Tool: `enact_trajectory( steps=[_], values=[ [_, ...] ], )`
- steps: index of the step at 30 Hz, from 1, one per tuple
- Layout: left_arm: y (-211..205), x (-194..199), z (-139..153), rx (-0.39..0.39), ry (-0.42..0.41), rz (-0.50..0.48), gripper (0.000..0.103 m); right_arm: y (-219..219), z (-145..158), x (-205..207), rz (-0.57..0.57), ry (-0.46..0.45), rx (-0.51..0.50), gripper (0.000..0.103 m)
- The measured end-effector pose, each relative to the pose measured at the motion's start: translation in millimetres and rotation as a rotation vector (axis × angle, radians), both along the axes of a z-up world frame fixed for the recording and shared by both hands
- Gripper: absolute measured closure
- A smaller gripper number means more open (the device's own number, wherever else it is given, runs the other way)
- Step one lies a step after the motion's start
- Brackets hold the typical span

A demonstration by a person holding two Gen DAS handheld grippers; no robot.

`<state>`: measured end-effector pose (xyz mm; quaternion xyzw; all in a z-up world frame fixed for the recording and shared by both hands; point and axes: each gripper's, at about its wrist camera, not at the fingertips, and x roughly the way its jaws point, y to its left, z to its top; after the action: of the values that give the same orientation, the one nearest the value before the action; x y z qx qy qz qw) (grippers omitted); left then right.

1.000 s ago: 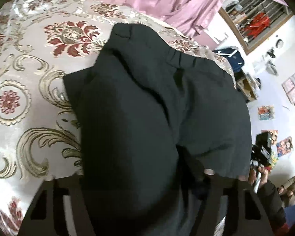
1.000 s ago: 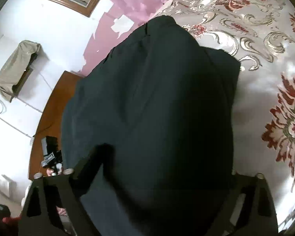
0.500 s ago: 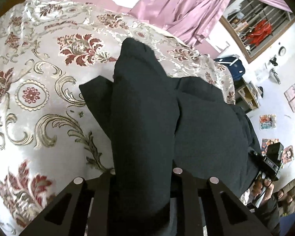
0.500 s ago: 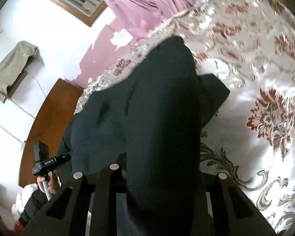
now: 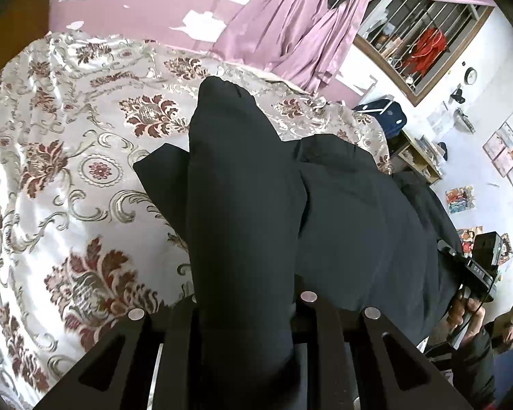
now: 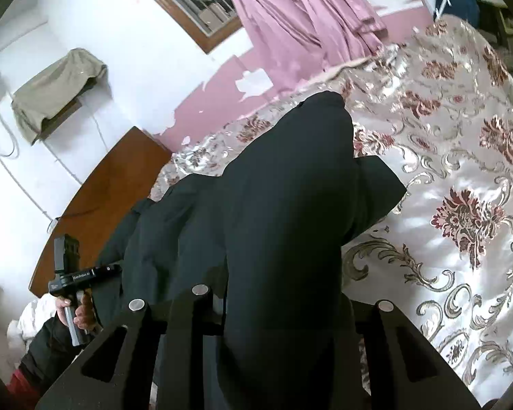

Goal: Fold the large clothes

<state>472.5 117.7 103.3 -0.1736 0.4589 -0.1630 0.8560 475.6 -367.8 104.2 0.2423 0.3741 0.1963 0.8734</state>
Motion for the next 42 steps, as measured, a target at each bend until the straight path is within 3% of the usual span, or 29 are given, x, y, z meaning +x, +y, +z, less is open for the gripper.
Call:
enact_trajectory(
  steps=[4, 8, 12, 14, 19, 24, 26, 28, 31, 35, 42],
  values=[
    [3.7, -20.9, 6.7, 0.001, -0.008, 0.003, 0.085, 0.0, 7.0, -20.4, 0.0, -0.02, 0.003, 0.08],
    [6.6, -27.9, -9.7, -0.019, 0.01, 0.027, 0.085, 0.1, -1.0, -34.5, -0.013, -0.031, 0.003, 0.08],
    [6.9, -30.3, -51.9, -0.022, 0.049, 0.053, 0.085, 8.9, -29.0, -41.7, -0.03, -0.016, -0.037, 0.079],
    [7.3, -29.0, -80.4, -0.05, 0.124, 0.081, 0.085, 11.6, -53.9, -44.0, -0.05, 0.044, -0.076, 0.079],
    [10.0, -32.1, -107.5, -0.07, 0.148, 0.1, 0.084, 1.5, -101.3, -46.3, -0.067, 0.17, -0.099, 0.074],
    [10.9, -26.9, -115.3, -0.032, 0.205, 0.141, 0.07, -10.4, -113.1, -42.6, -0.093, 0.219, -0.087, 0.061],
    [12.8, -26.2, -120.6, -0.034, 0.251, 0.18, 0.063, -8.0, -113.2, -40.5, -0.114, 0.244, -0.129, 0.048],
    [15.8, -28.2, -124.9, -0.025, 0.269, 0.215, 0.051, -1.7, -109.3, -41.5, -0.138, 0.242, -0.203, 0.042],
    [22.8, -35.7, -124.3, 0.017, 0.248, 0.278, 0.021, 3.3, -100.5, -48.4, -0.169, 0.221, -0.327, 0.027],
    [29.7, -51.2, -109.4, 0.032, 0.177, 0.342, 0.015, 3.1, -78.5, -61.6, -0.223, 0.144, -0.433, 0.018],
    [11.3, -90.3, -74.4, 0.109, -0.026, 0.345, 0.01, 7.2, -51.8, -97.5, -0.273, 0.037, -0.415, 0.012]
  ],
)
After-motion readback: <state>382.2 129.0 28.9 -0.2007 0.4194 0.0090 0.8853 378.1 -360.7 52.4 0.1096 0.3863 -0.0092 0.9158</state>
